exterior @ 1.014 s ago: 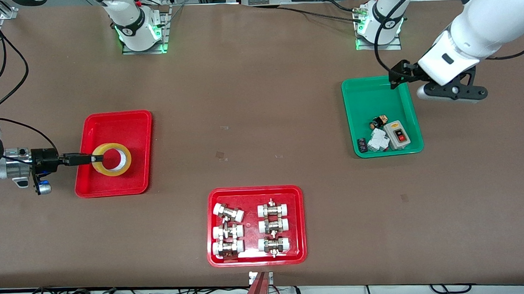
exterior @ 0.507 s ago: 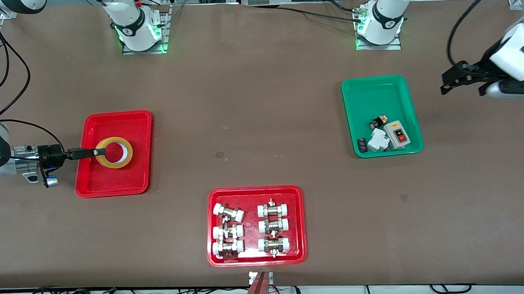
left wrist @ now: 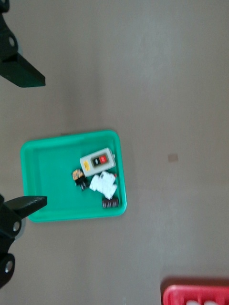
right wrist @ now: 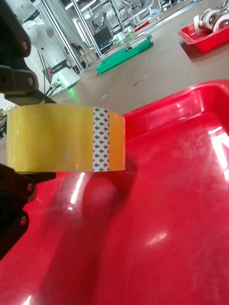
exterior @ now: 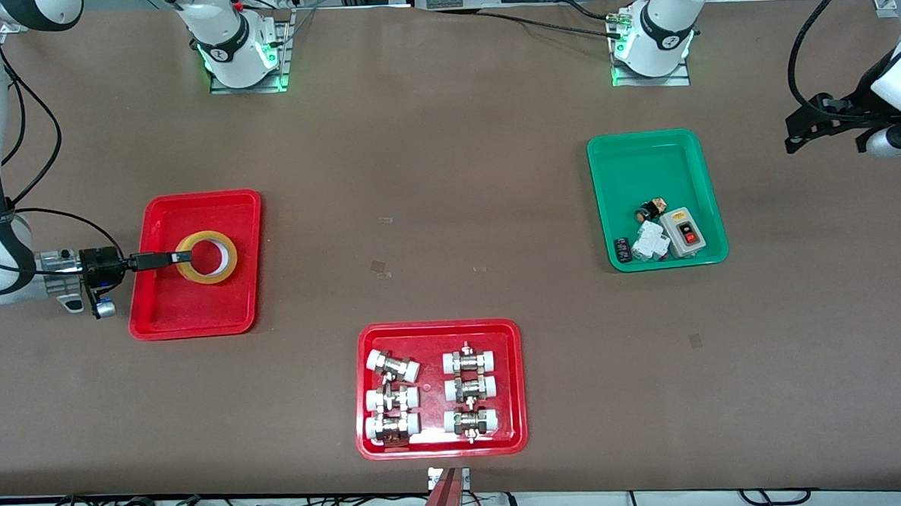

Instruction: Left arm passes tape to right arm into tray

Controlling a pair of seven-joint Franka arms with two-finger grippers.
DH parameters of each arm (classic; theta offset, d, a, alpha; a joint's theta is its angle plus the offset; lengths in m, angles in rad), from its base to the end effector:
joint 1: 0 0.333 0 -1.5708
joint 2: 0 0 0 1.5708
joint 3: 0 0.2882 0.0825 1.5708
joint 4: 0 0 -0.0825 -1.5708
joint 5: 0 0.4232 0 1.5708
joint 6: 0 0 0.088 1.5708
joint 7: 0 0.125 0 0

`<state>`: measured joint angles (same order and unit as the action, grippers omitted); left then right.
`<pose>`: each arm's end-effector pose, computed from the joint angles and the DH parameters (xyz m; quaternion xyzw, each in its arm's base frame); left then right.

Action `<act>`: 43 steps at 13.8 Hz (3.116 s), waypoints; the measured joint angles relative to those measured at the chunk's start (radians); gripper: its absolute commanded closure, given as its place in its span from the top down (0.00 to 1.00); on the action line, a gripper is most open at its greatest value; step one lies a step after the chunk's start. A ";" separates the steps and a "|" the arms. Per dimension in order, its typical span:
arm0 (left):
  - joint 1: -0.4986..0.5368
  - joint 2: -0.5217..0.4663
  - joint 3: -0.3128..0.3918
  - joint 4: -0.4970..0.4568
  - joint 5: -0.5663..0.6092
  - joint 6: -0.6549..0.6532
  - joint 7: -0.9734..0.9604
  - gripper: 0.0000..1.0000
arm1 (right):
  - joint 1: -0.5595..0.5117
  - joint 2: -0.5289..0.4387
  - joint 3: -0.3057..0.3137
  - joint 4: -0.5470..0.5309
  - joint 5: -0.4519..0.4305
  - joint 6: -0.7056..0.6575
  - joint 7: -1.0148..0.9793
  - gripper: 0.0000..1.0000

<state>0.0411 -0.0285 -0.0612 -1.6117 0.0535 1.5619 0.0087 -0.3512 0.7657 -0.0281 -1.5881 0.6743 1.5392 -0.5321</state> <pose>0.5838 -0.0054 0.5740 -0.9995 0.0144 0.0105 0.0277 0.5926 -0.1499 0.1122 -0.8767 0.0548 0.2045 0.4319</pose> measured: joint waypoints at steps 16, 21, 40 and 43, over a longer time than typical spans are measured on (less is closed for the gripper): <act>-0.019 0.053 0.043 0.043 -0.047 -0.018 -0.047 1.00 | 0.067 -0.185 0.015 0.064 -0.416 0.129 0.015 1.00; -0.018 0.054 0.043 0.043 -0.063 -0.018 -0.047 1.00 | 0.195 -0.374 0.027 0.141 -0.611 0.090 0.291 1.00; 0.008 0.054 0.054 0.044 -0.063 -0.018 -0.017 1.00 | 0.305 -0.547 0.015 0.170 -0.683 0.121 0.536 1.00; 0.019 0.056 0.058 0.044 -0.063 -0.018 -0.001 1.00 | 0.305 -0.649 0.016 0.021 -0.684 0.176 0.534 1.00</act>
<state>0.0599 0.0270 -0.0035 -1.5679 -0.0091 1.5437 0.0078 -0.0460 0.1168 -0.0121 -1.5667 -0.0101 1.7153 0.0018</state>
